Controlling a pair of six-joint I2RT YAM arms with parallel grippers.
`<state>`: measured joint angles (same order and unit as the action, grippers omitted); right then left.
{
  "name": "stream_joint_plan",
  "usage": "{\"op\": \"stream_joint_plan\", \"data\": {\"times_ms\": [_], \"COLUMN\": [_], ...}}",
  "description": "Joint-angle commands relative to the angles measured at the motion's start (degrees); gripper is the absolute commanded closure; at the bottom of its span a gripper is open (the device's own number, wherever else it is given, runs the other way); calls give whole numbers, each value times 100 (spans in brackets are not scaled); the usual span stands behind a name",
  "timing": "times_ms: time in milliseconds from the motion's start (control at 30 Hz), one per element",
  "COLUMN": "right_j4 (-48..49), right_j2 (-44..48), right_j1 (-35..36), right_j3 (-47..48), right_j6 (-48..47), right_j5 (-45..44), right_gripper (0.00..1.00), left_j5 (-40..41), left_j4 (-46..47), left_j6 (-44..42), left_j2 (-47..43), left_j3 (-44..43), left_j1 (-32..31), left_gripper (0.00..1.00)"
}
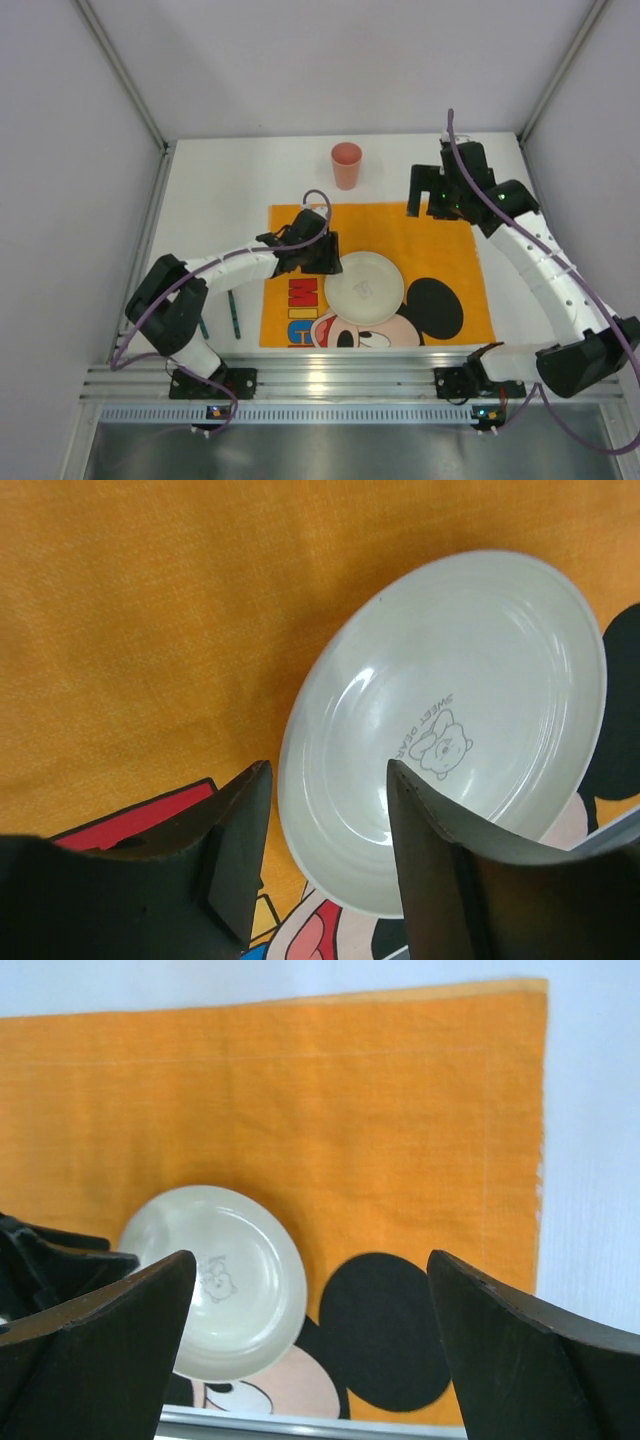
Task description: Set the dinner table for one person
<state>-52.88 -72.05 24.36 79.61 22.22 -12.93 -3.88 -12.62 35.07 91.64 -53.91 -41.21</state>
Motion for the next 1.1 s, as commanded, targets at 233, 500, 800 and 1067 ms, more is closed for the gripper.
{"op": "stream_joint_plan", "data": {"times_ms": [233, 500, 800, 1067], "right_j4": [1174, 1569, 1790, 1904], "right_j2": [-2759, -5939, -6795, -6438], "right_j1": [-63, -230, -239, -247], "right_j3": [2768, 5842, 5741, 5644], "right_j6": [-279, 501, 1109, 935], "right_j5": [1486, 1671, 713, 670], "right_gripper": [0, 0, 1, 86], "left_j5": [1038, 1644, 2391, 2471], "left_j4": [-820, -1646, -2718, -2869], "left_j6": [96, 351, 492, 360], "left_j2": [-1348, -2658, -3477, -3266], "left_j3": [-989, -771, -656, -884], "left_j1": [-1, 8, 17, 25], "left_gripper": [38, 38, 36, 36]}}
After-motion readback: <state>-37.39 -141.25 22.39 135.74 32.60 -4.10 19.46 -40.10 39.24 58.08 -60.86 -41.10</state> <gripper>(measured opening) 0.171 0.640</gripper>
